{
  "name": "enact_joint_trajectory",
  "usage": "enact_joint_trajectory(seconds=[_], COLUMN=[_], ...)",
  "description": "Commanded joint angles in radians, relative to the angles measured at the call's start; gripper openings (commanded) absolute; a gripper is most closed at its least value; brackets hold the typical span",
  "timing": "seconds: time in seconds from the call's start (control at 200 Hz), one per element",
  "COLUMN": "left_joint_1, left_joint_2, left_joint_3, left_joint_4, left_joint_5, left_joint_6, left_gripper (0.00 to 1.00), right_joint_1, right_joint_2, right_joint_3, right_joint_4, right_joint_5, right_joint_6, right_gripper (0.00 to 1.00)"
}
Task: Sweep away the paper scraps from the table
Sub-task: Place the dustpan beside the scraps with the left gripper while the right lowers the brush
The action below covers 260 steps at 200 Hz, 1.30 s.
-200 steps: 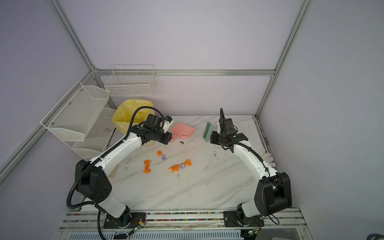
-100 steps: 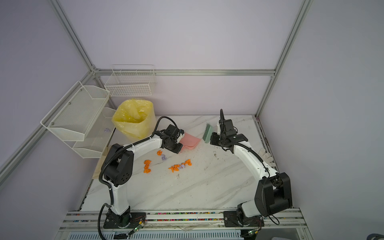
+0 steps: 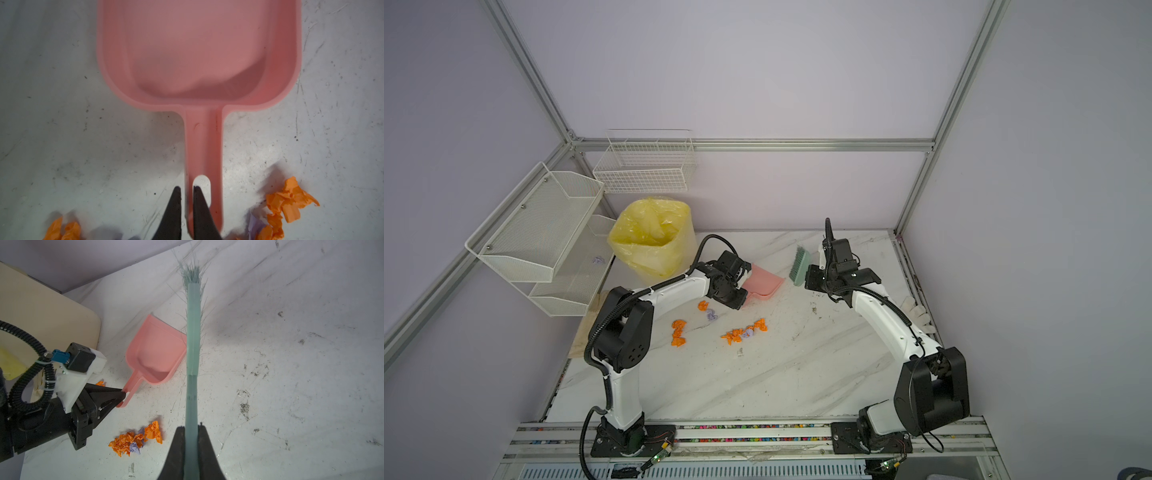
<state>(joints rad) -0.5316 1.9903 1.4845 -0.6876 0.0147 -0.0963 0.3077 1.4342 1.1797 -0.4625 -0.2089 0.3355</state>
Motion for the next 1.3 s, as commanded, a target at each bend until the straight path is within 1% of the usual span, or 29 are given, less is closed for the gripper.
enact_joint_trajectory(seconds=[0.0, 0.08, 0.11, 0.29, 0.355, 0.405, 0.49, 0.57, 0.855, 1.09, 1.225, 1.295], left_joint_1=[-0.003, -0.003, -0.004, -0.003, -0.004, -0.004, -0.004, -0.004, -0.004, -0.002, 0.004, 0.012], left_joint_2=[0.004, -0.001, -0.002, 0.032, 0.049, 0.057, 0.059, 0.062, 0.049, 0.023, -0.029, -0.062], left_joint_3=[0.066, 0.073, 0.075, 0.12, 0.136, 0.138, 0.132, 0.135, 0.169, 0.254, 0.267, 0.266], left_joint_4=[-0.059, -0.072, -0.074, -0.144, -0.174, -0.182, -0.182, -0.181, -0.205, -0.365, -0.441, -0.465], left_joint_5=[-0.006, 0.012, 0.013, -0.001, 0.001, 0.007, 0.025, 0.04, 0.013, -0.061, -0.085, -0.088], left_joint_6=[-0.033, -0.039, -0.042, -0.038, -0.036, -0.036, -0.041, -0.048, -0.04, 0.006, 0.032, 0.039], left_gripper=[0.22, 0.32, 0.34, 0.34, 0.3, 0.23, 0.13, 0.0, 0.0, 0.0, 0.0, 0.0], right_joint_1=[-0.006, -0.006, -0.006, -0.006, -0.005, -0.005, -0.005, -0.006, -0.006, -0.006, -0.006, -0.006], right_joint_2=[-0.023, -0.024, -0.021, -0.017, -0.017, -0.017, -0.018, -0.018, -0.019, -0.028, -0.031, -0.032], right_joint_3=[-0.005, -0.008, -0.008, -0.002, 0.0, -0.001, -0.001, -0.001, 0.005, -0.008, -0.031, -0.047], right_joint_4=[0.013, 0.017, 0.018, 0.018, 0.018, 0.016, 0.016, 0.015, 0.011, -0.003, -0.017, -0.013], right_joint_5=[-0.008, -0.007, -0.008, -0.017, -0.017, -0.015, -0.015, -0.015, -0.02, -0.042, -0.053, -0.087], right_joint_6=[-0.007, -0.006, -0.006, -0.006, -0.007, -0.006, -0.005, -0.005, -0.003, 0.002, -0.006, -0.015], right_gripper=[0.0, 0.0, 0.0, 0.0, 0.0, 0.0, 0.0, 0.0, 0.0, 0.0, 0.0, 0.0])
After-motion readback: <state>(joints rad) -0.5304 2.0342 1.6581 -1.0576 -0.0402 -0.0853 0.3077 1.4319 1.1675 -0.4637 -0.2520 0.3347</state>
